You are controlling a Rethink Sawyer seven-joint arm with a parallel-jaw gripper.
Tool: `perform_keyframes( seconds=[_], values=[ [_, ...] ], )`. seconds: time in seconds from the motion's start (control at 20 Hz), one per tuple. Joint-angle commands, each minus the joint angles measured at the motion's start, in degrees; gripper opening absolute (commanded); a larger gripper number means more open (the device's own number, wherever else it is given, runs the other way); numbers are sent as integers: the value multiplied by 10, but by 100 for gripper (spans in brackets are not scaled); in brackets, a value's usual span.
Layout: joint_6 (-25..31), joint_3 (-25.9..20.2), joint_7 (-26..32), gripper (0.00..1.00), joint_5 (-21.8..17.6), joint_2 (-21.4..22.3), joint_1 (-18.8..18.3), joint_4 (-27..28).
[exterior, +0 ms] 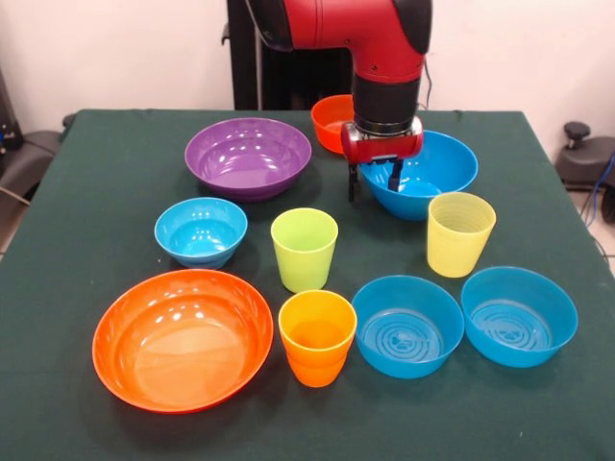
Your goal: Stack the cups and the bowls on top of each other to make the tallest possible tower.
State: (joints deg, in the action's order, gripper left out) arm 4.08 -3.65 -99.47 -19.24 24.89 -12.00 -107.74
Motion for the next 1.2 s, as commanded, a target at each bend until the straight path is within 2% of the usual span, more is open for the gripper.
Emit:
perform_keyframes(
  seconds=[0.05,0.6,0.65,0.85,1.2],
  values=[
    [-7,-31,-53,100,-4,-23,-1,50],
    [18,-35,-52,100,5,-28,-8,51],
    [3,-31,-55,100,1,-28,-5,51],
    [14,-46,-51,100,6,-28,-20,53],
    [22,-42,-55,100,12,-27,-17,52]
  ],
)
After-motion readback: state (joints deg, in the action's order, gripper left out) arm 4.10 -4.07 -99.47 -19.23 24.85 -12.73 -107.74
